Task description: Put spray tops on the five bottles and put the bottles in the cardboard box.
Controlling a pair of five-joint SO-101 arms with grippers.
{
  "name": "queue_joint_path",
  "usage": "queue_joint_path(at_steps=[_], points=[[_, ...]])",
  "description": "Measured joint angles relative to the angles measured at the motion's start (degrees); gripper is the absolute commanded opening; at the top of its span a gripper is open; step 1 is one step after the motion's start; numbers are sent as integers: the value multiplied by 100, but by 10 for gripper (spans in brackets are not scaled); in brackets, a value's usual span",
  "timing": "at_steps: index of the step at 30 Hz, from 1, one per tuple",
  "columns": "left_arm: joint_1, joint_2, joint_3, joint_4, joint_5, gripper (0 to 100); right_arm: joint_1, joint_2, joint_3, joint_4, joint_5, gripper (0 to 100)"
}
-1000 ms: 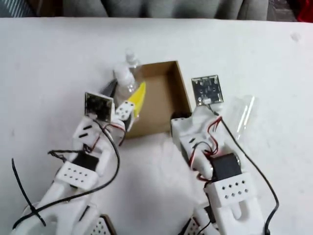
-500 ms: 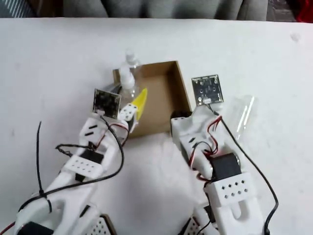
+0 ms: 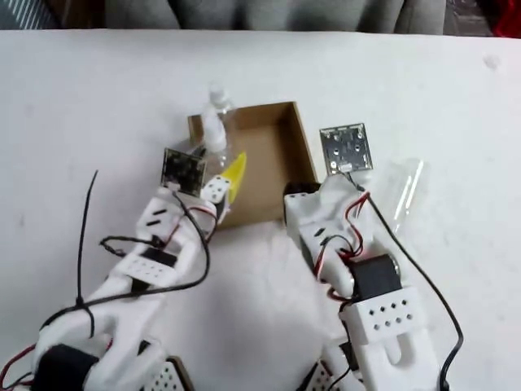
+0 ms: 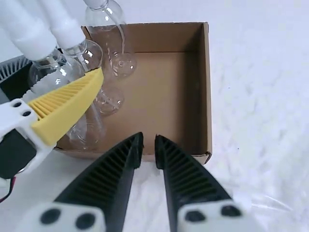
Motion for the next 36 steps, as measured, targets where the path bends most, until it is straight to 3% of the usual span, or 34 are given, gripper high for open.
queue_joint_path(at_steps=[25, 36], points=[[0, 1996, -9, -2013, 0, 20, 0, 0, 0, 0, 0, 15], [0, 2171, -18, -2303, 9, 20, 0, 0, 0, 0, 0, 15]])
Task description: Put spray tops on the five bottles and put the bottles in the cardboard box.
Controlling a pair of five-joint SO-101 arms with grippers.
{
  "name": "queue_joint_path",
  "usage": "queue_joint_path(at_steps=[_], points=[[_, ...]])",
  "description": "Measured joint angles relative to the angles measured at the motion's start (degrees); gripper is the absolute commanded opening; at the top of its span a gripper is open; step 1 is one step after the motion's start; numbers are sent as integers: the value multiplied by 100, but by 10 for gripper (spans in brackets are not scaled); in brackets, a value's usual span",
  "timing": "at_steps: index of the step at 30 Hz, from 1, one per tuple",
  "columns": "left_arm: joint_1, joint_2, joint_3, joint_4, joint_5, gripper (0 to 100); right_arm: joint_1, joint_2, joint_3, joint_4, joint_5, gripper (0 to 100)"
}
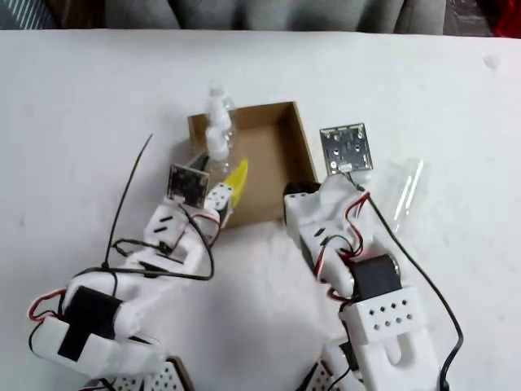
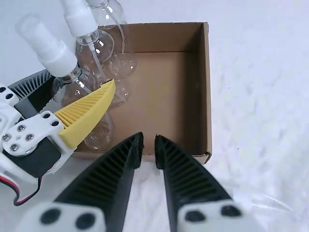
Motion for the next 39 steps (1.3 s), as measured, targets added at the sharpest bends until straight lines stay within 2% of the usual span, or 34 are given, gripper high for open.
queue_joint_path(at_steps=[5, 11, 16, 26, 34, 39], points=[[0, 0, 9, -26, -9, 37, 0, 0, 0, 0, 0, 15], [0, 0, 44, -35, -9, 263, 0, 0, 0, -35, 0, 15], [-132, 0, 44, 88, -9, 349, 0, 0, 0, -220, 0, 15], [-158, 9, 53, 229, -9, 405, 0, 0, 0, -220, 325, 15], [-387, -88, 53, 255, -9, 404, 0, 0, 0, -220, 343, 15], [-396, -879, 237, 932, -9, 406, 0, 0, 0, -220, 352, 15]])
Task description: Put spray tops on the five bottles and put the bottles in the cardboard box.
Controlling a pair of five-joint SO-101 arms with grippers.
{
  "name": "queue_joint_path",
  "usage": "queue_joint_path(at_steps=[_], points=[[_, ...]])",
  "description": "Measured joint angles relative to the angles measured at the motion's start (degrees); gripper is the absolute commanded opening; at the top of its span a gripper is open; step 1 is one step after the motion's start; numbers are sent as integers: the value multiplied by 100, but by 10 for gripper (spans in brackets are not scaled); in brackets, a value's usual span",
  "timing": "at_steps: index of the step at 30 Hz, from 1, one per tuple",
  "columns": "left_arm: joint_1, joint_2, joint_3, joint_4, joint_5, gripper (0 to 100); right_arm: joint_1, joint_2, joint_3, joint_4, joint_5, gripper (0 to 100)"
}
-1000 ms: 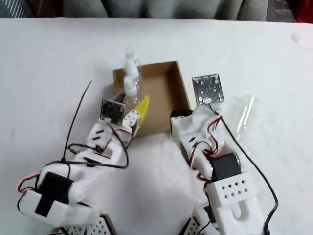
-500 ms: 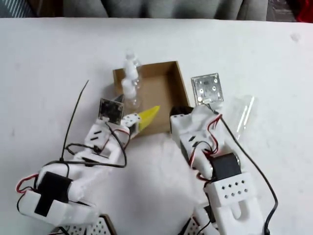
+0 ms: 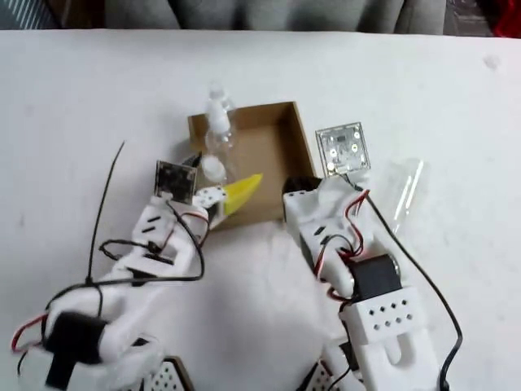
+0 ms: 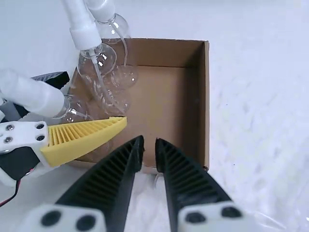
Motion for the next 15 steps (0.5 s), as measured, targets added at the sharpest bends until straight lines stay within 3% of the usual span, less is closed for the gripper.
queue_joint_path(at_steps=[7, 15], points=[[0, -932, 9, 1327, 0, 408, 0, 0, 0, 0, 35, 15], [0, -1125, 9, 1635, 0, 408, 202, 0, 0, 0, 44, 15]])
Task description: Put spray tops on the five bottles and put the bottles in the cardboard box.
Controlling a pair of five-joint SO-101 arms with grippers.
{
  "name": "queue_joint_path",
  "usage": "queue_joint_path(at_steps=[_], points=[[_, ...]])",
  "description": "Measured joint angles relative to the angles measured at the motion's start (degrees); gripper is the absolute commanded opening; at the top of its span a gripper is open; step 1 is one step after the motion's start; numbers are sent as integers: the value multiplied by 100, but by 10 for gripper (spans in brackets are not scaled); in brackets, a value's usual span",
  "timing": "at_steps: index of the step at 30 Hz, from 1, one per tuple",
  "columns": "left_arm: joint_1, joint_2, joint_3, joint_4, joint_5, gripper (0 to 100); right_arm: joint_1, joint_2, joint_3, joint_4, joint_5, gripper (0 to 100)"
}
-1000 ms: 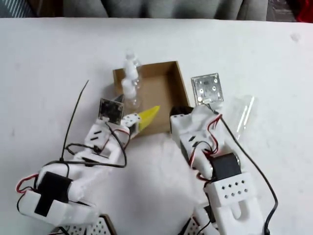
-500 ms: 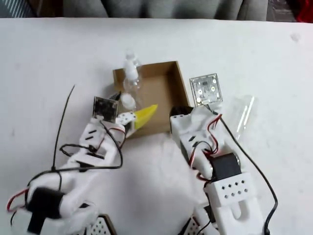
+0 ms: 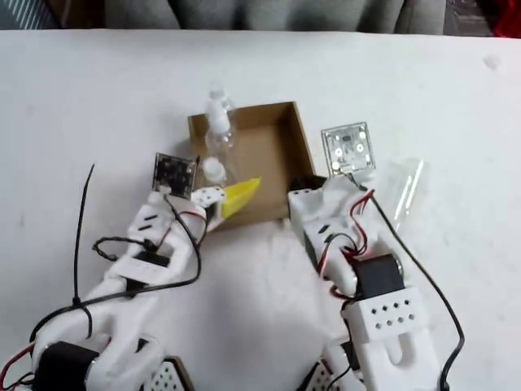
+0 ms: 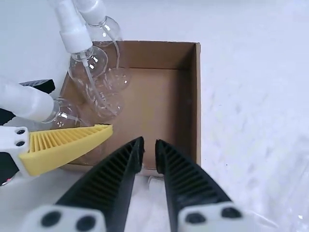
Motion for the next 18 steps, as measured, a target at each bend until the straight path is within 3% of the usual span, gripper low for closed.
queue_joint_path(at_steps=[12, 18], points=[[0, -62, 0, 809, 0, 408, 53, 0, 0, 0, 0, 15], [0, -1143, 0, 1653, 0, 408, 53, 0, 0, 0, 0, 15]])
